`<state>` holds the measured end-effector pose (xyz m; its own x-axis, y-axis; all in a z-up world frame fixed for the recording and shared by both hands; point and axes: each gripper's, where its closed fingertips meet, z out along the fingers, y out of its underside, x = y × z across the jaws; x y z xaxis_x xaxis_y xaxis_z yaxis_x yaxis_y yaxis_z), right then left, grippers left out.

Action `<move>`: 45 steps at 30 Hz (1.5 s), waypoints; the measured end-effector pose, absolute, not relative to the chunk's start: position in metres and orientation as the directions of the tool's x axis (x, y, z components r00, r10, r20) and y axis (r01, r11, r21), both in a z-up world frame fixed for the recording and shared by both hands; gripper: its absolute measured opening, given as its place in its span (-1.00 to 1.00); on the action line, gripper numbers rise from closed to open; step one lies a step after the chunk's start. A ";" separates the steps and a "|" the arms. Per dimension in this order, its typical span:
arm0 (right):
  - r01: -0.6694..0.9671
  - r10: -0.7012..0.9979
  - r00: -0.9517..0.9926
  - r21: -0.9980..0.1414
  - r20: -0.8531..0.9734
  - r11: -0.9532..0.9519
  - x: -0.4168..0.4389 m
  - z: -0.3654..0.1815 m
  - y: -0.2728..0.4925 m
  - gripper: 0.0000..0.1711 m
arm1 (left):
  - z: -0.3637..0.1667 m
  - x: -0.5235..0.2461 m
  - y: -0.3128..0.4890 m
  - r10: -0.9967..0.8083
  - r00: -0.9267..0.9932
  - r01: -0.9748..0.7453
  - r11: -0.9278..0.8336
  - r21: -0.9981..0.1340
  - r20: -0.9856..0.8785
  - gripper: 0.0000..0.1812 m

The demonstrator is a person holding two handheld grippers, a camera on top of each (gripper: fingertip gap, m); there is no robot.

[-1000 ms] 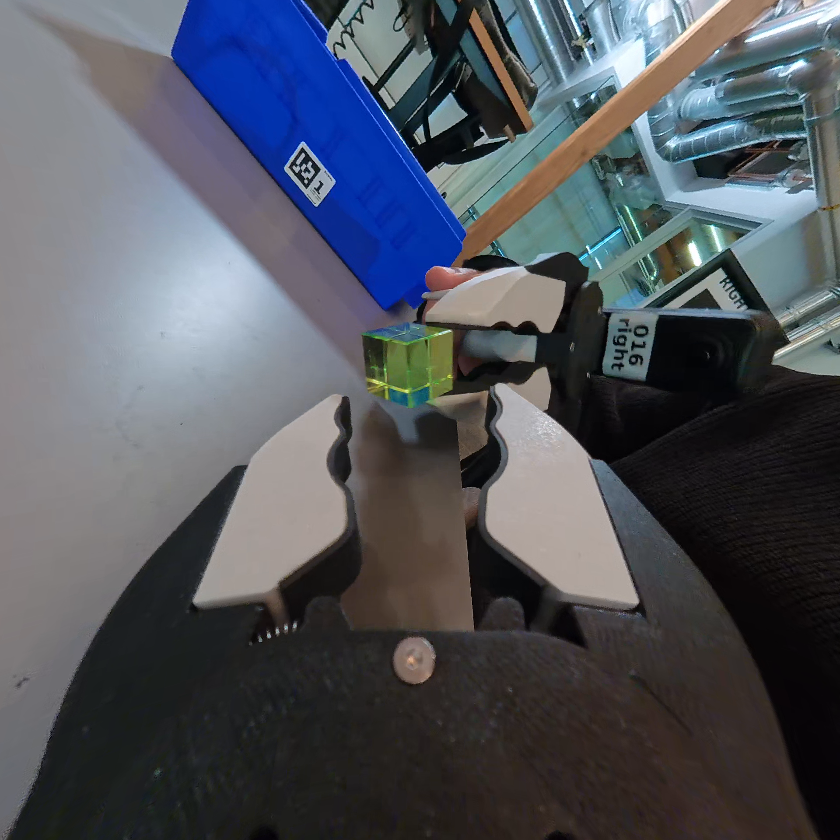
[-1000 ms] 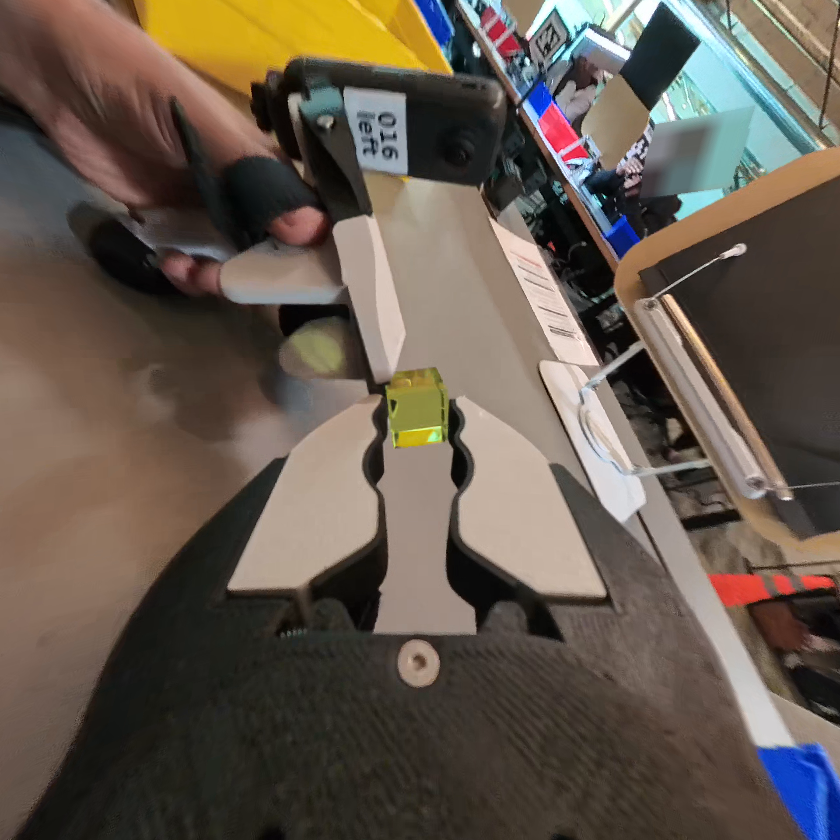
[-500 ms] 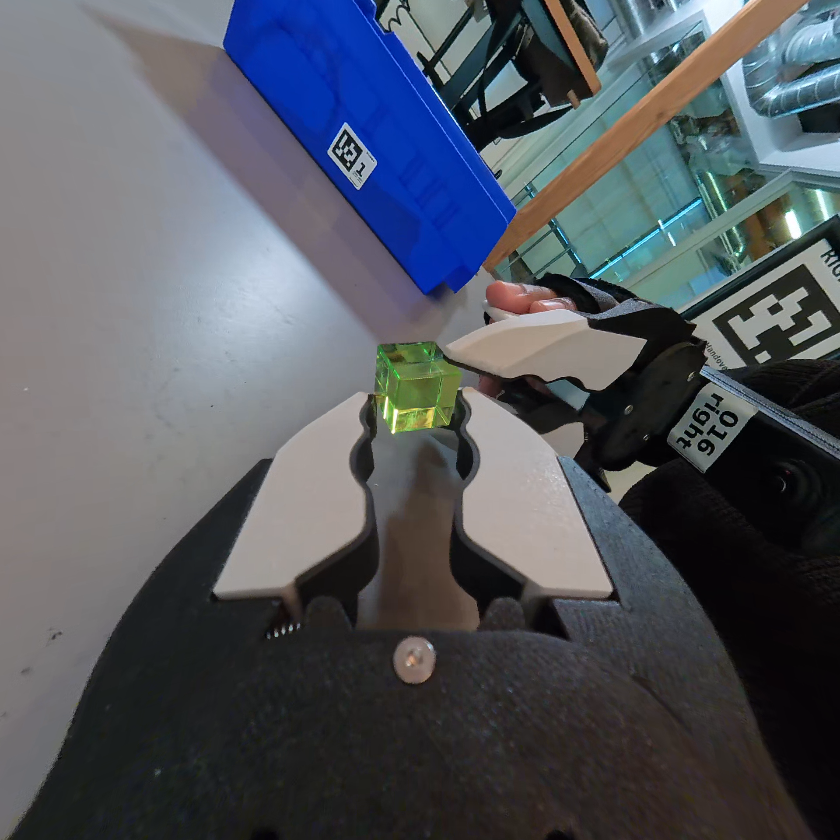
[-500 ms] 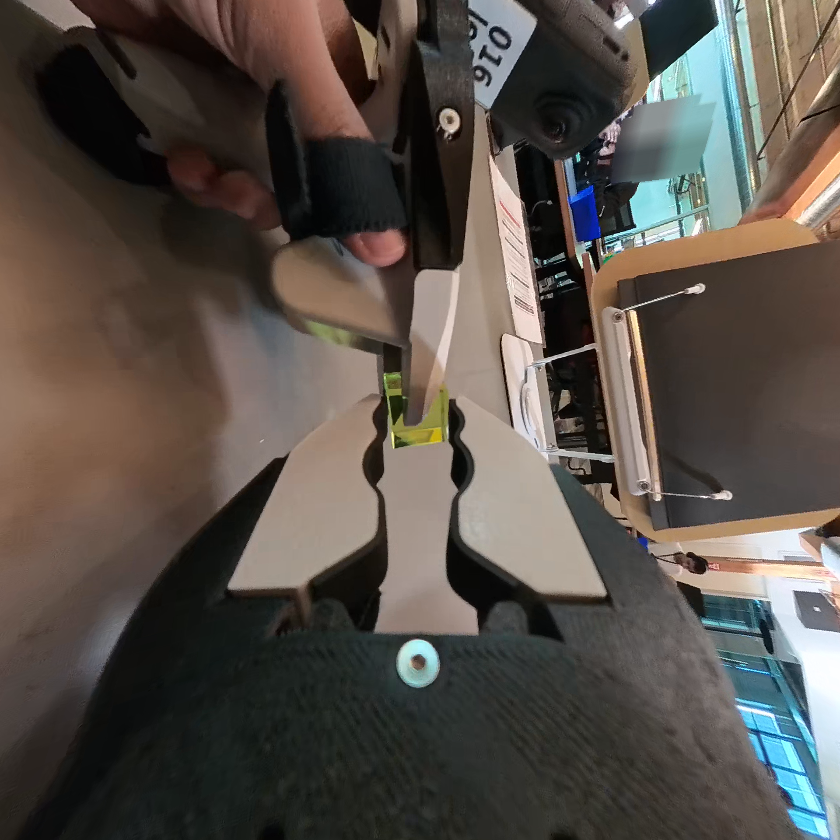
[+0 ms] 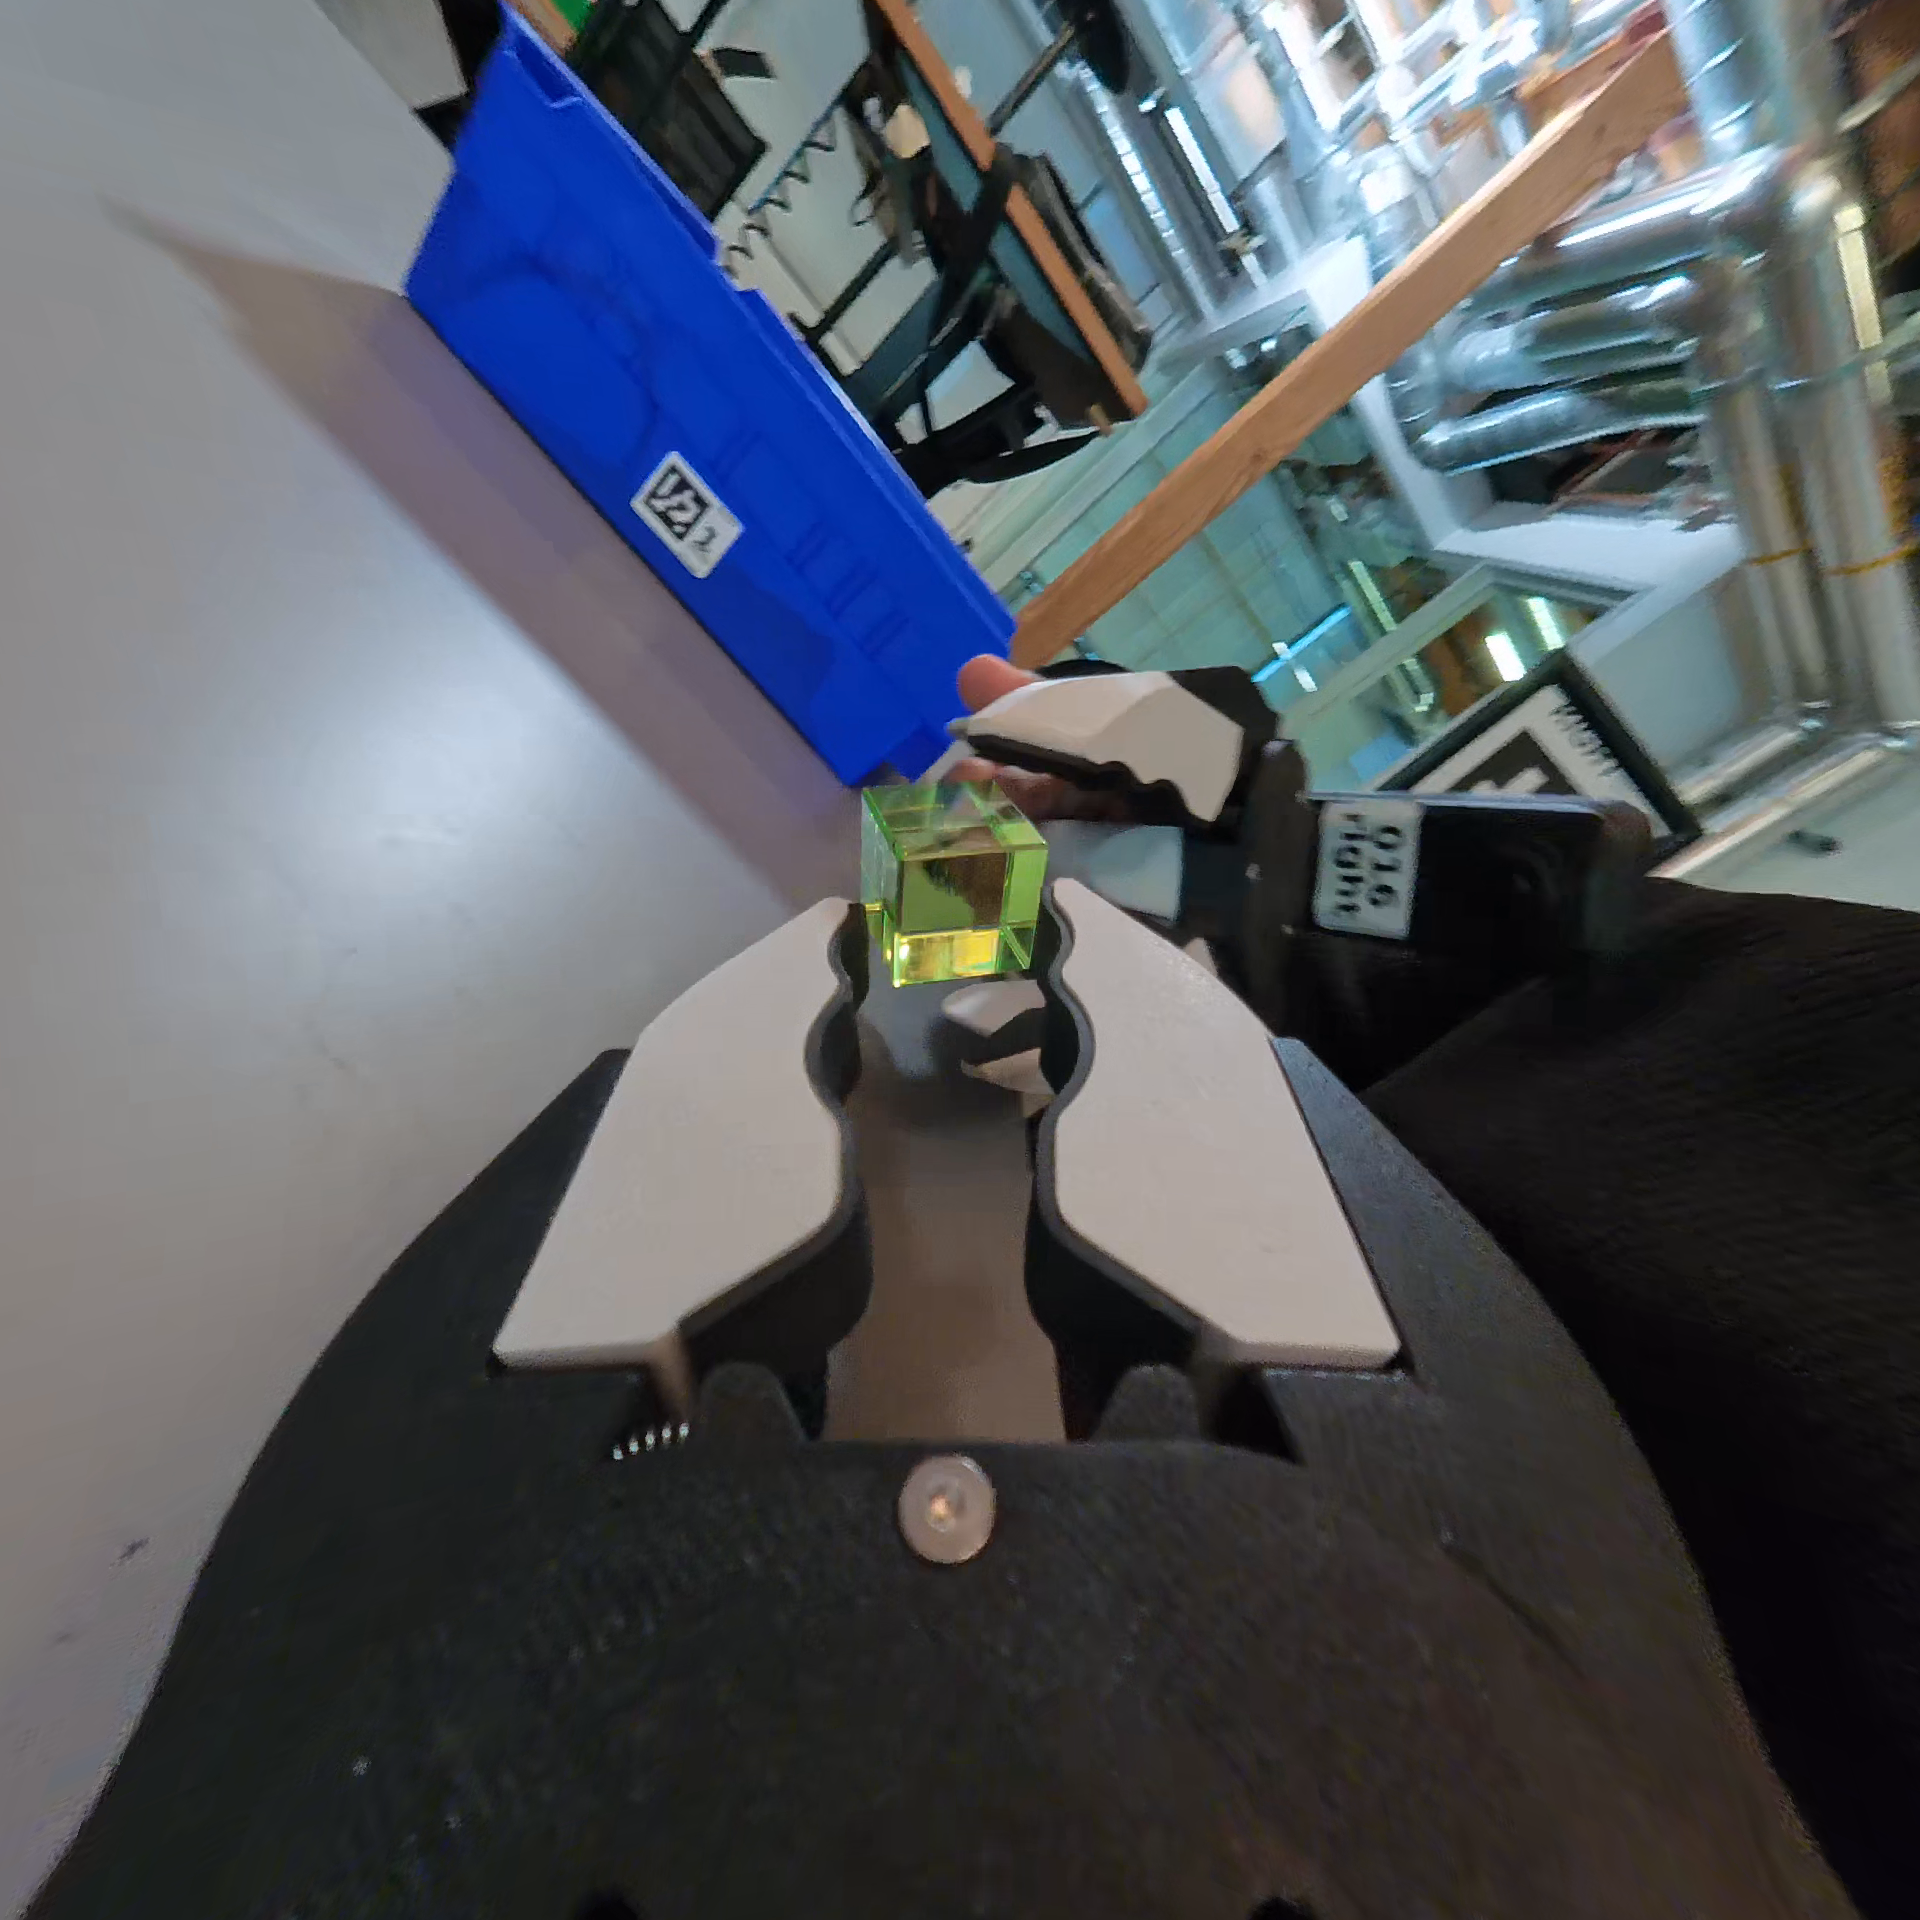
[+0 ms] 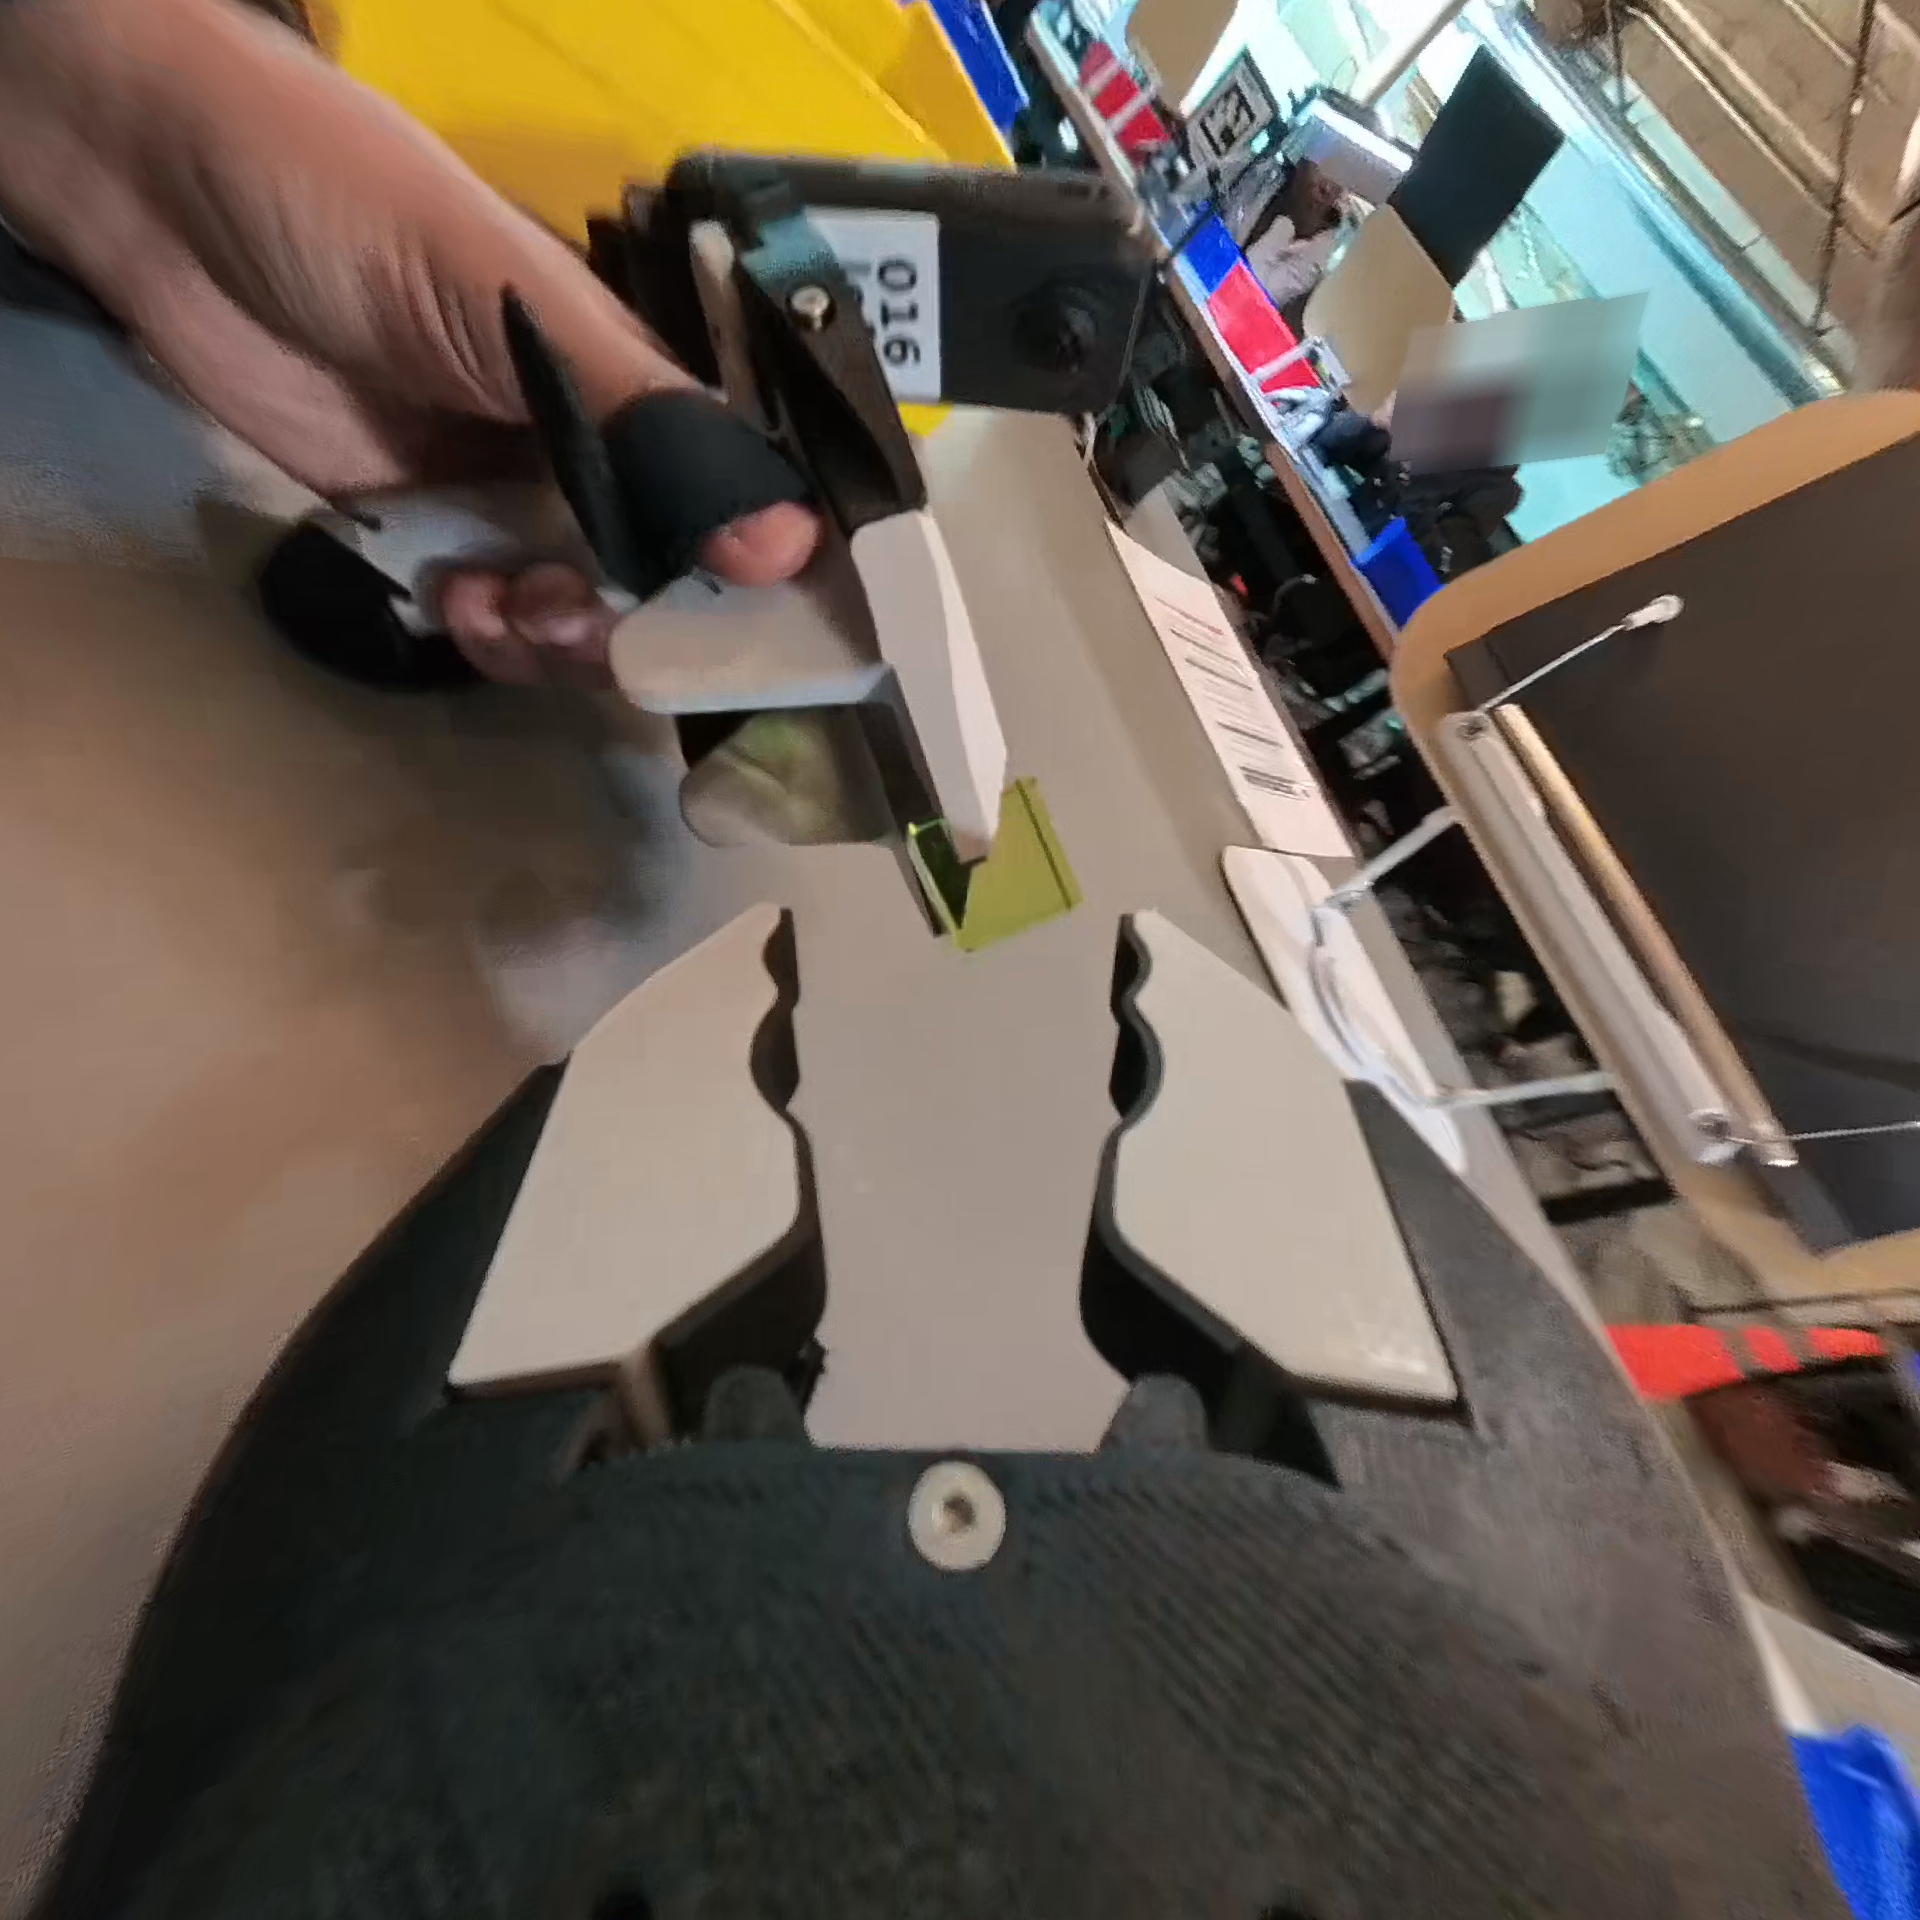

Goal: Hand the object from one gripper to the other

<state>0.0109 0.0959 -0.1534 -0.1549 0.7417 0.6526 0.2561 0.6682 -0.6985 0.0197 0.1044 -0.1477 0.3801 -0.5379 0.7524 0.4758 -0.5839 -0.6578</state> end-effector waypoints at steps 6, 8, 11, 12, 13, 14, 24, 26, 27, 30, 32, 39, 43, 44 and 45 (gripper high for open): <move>0.069 0.866 -0.251 -0.884 0.433 0.462 0.019 -0.131 0.083 -0.35 | -0.117 0.029 0.087 -0.601 0.049 0.522 -0.665 -0.534 0.797 -0.64; 0.020 0.878 -0.273 -0.910 0.393 0.413 0.023 -0.123 0.080 -0.40 | -0.108 0.031 0.081 -0.608 -0.056 0.514 -0.697 -0.499 0.792 -0.64; -0.038 0.882 -0.299 -0.928 0.364 0.370 0.027 -0.114 0.076 -0.44 | -0.107 0.041 0.072 -0.610 -0.104 0.458 -0.730 -0.507 0.786 -0.63; -0.053 0.880 -0.314 -0.932 0.356 0.358 0.029 -0.112 0.074 -0.45 | -0.107 0.045 0.070 -0.611 -0.111 0.437 -0.738 -0.513 0.784 -0.63; -0.064 0.878 -0.327 -0.935 0.349 0.348 0.030 -0.110 0.072 -0.47 | -0.107 0.048 0.067 -0.611 -0.122 0.420 -0.746 -0.517 0.782 -0.63; -0.072 0.876 -0.338 -0.937 0.344 0.341 0.031 -0.110 0.070 -0.48 | -0.107 0.051 0.065 -0.611 -0.134 0.409 -0.751 -0.518 0.780 -0.63; -0.090 0.862 -0.378 -0.940 0.338 0.329 0.033 -0.110 0.062 -0.62 | -0.104 0.056 0.060 -0.583 -0.228 0.391 -0.788 -0.476 0.779 -0.63; -0.095 0.862 -0.380 -0.941 0.336 0.325 0.033 -0.109 0.061 -0.62 | -0.103 0.057 0.059 -0.582 -0.236 0.388 -0.791 -0.474 0.778 -0.63; -0.098 0.861 -0.382 -0.941 0.335 0.323 0.033 -0.109 0.061 -0.63 | -0.103 0.057 0.059 -0.581 -0.240 0.387 -0.792 -0.472 0.778 -0.63; -0.102 0.857 -0.384 -0.939 0.342 0.329 0.033 -0.109 0.060 -0.65 | -0.104 0.057 0.059 -0.573 -0.242 0.386 -0.797 -0.464 0.783 -0.63; -0.101 0.853 -0.385 -0.935 0.352 0.340 0.033 -0.110 0.059 -0.65 | -0.106 0.058 0.059 -0.561 -0.245 0.379 -0.806 -0.454 0.791 -0.63; -0.094 0.838 -0.395 -0.924 0.376 0.370 0.034 -0.113 0.056 -0.68 | -0.110 0.060 0.059 -0.531 -0.254 0.358 -0.828 -0.431 0.808 -0.63; -0.088 0.837 -0.399 -0.924 0.374 0.371 0.034 -0.113 0.056 -0.68 | -0.110 0.061 0.059 -0.527 -0.265 0.359 -0.831 -0.424 0.808 -0.63; -0.086 0.837 -0.396 -0.923 0.377 0.375 0.033 -0.113 0.056 -0.68 | -0.110 0.060 0.060 -0.527 -0.266 0.364 -0.830 -0.422 0.807 -0.63; -0.083 0.839 -0.389 -0.921 0.381 0.380 0.033 -0.113 0.057 -0.68 | -0.110 0.060 0.061 -0.530 -0.261 0.374 -0.826 -0.422 0.807 -0.64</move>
